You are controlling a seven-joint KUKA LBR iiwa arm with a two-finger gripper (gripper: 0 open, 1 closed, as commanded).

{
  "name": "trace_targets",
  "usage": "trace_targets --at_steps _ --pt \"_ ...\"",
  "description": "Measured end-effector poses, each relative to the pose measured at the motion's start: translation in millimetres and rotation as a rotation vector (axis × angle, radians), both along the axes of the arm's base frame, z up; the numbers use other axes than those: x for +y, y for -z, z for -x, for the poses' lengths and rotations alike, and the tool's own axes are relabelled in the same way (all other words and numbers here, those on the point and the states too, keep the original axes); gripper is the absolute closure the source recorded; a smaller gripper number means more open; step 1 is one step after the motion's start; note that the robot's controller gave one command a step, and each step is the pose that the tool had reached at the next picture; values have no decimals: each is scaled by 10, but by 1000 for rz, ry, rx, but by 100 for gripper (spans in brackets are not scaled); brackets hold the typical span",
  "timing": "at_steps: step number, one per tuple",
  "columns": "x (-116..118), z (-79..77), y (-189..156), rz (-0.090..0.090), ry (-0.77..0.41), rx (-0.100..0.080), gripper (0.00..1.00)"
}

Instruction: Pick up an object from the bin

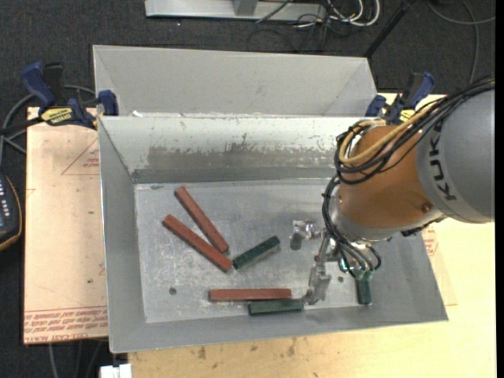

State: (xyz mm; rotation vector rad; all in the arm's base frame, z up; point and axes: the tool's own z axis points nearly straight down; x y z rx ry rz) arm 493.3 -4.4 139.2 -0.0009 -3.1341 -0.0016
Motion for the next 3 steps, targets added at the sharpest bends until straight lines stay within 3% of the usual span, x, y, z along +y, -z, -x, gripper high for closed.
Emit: trace_targets --at_steps 1,2,3 --pt "560 -229 547 0 359 -6 0" --pt "398 -824 696 1 340 -13 0" --pt "407 -805 682 1 337 -10 100"
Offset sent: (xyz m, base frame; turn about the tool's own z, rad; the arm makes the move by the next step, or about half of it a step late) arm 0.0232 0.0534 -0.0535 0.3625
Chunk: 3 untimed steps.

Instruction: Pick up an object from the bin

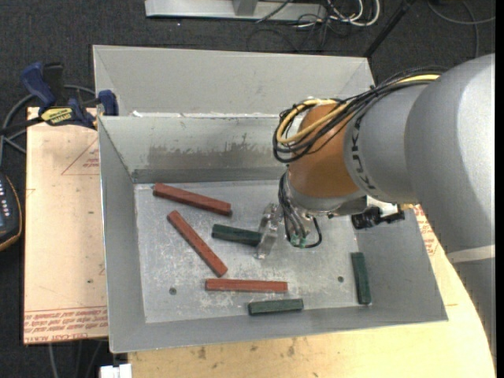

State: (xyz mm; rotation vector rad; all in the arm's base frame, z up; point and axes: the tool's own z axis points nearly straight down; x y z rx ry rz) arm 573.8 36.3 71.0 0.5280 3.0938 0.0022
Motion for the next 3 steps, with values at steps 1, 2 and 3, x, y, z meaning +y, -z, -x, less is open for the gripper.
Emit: trace_targets --at_steps 1,2,3 --pt "53 -191 -1497 2 -371 -7 100" --pt "54 -178 -1469 1 -372 -1 0" --pt "624 447 -525 -3 -505 12 0"
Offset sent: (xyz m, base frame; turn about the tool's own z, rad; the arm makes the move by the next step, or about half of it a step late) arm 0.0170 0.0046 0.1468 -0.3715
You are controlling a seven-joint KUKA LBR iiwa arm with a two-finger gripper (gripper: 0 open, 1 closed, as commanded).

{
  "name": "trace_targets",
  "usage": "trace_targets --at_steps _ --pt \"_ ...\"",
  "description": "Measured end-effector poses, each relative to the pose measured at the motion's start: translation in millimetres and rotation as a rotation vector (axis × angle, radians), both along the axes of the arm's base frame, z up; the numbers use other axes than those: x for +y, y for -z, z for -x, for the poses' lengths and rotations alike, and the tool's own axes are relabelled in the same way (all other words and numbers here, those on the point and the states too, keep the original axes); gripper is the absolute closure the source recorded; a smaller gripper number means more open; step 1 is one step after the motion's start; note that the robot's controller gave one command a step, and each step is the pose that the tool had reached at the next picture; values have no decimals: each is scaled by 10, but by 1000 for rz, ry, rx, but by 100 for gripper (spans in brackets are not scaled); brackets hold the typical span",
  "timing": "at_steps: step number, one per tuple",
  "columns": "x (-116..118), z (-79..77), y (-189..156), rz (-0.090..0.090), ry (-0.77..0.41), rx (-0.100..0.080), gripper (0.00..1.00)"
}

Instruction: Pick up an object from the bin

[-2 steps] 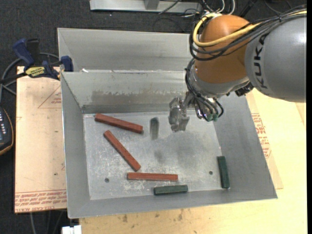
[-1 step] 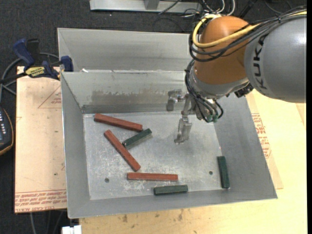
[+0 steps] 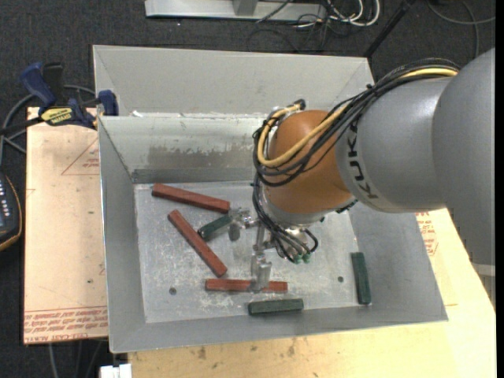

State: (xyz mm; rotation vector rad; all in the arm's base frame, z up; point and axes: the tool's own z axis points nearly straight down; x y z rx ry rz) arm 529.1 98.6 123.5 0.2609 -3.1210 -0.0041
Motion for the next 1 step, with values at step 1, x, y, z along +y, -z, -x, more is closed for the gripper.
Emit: trace_targets --at_steps 1 --pt "233 195 573 0 -30 -3 0"
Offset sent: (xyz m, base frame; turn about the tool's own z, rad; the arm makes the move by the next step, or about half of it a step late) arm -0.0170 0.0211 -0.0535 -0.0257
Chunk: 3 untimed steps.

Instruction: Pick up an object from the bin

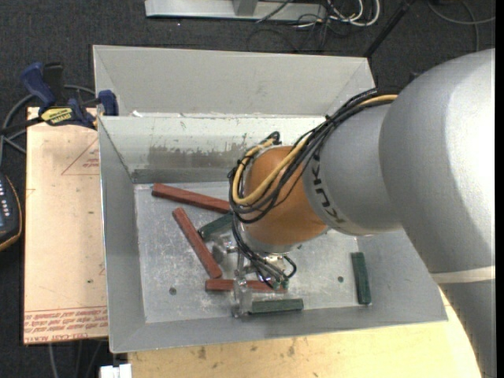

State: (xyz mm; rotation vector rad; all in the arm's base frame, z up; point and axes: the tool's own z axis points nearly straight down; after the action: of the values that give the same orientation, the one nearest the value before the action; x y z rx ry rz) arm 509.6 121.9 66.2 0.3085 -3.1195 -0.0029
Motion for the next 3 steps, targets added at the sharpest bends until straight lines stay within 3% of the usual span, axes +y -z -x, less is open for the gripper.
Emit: trace_targets --at_steps 1,2,3 --pt "-13 -28 -42 0 4 -8 100" --pt "66 -192 -1655 -2 11 -19 100" --pt "66 -173 -1610 0 10 -10 0"
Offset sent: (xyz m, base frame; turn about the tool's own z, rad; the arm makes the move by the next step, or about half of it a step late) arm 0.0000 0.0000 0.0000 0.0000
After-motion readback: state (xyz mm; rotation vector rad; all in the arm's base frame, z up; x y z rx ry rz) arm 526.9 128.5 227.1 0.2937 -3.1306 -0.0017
